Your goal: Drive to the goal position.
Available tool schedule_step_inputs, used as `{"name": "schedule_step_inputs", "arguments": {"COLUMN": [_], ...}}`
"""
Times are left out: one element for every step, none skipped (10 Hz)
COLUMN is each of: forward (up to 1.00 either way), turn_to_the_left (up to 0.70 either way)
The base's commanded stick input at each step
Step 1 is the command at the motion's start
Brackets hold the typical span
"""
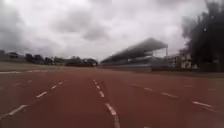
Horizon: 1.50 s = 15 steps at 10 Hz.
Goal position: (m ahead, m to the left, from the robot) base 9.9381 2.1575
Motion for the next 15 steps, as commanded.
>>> {"name": "schedule_step_inputs", "arguments": {"forward": [0.7, 0.7, 0.7, 0.7, 0.7, 0.7, 0.7, 0.7, 0.7, 0.7, 0.7, 0.7, 0.7, 0.7, 0.7], "turn_to_the_left": [0.0, 0.0, 0.0, 0.0, 0.0, 0.0, 0.0, 0.0, 0.0, 0.0, 0.0, 0.0, 0.0, 0.0, 0.0]}}
